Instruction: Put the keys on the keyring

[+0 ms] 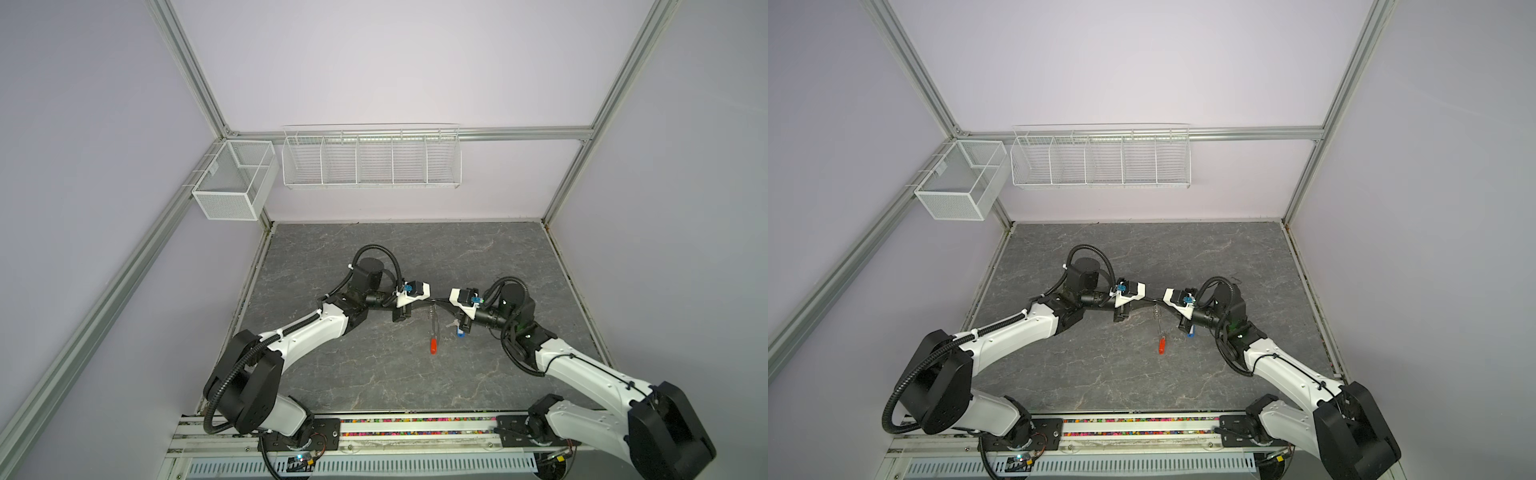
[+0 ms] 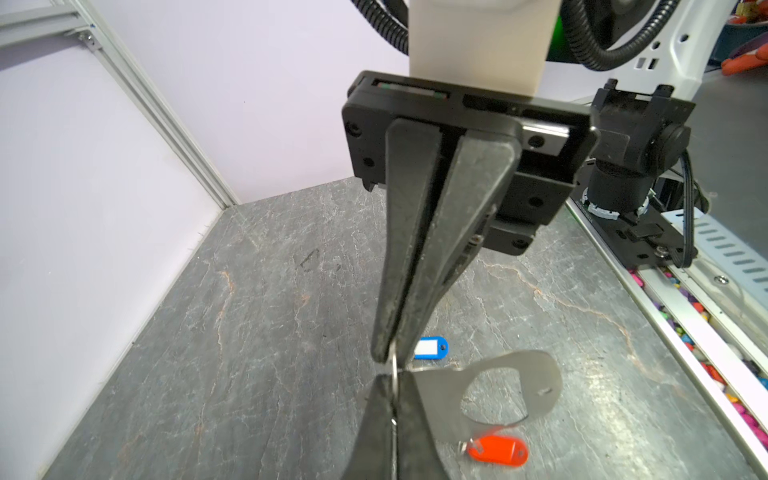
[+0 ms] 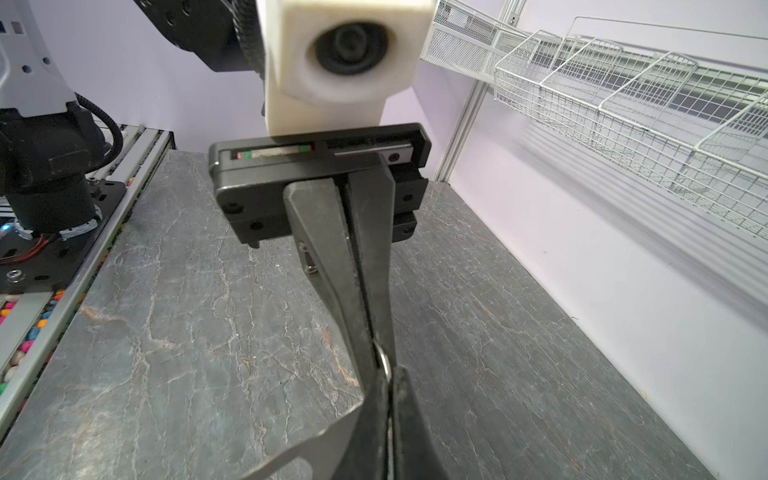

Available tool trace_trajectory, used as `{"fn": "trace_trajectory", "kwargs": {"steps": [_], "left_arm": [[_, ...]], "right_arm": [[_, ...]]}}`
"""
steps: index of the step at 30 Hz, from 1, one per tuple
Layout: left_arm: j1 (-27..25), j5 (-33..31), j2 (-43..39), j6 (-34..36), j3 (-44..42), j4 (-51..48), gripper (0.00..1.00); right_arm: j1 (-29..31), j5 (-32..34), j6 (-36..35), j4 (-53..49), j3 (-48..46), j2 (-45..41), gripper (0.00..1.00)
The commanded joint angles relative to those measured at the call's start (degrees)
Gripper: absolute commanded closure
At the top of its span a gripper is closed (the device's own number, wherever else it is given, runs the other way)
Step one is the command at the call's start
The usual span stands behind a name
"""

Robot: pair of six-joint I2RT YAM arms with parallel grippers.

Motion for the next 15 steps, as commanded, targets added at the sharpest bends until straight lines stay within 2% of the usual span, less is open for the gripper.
{"fn": "trace_trajectory", "kwargs": {"steps": [1, 3, 6, 7, 12, 15], "left_arm": [[-0.13, 0.35, 0.7, 2.39, 2.15, -1.63, 1.0], [-0.13, -0.98, 0.44, 4.61, 2.56, -3.01, 1.0], [-0.13, -4.84, -0.47, 11.42, 3.73, -8.62, 1.0], [-0.13, -6.34, -0.97, 13.27, 3.68, -9.49, 1.0], [-0.13, -11.11, -2.97, 22.21, 3.78, -13.64, 1.0], [-0.21, -12.26, -4.09, 25.0, 2.46, -12.18, 1.0]], "right_arm": [[0.01, -0.97, -0.17, 0.63, -0.65, 0.72, 0.92], [0.03, 0.51, 0.96, 0.63, -0.5, 0.86, 0.85], [-0.28, 4.02, 3.63, -0.07, -0.5, -0.1, 0.63], [-0.7, 4.57, 4.67, -0.48, -0.77, -0.85, 0.58], [-2.5, 14.12, 13.88, -6.1, -2.29, -6.85, 0.43], [-2.81, 21.52, 17.85, -14.41, -1.9, -9.42, 0.41]]}}
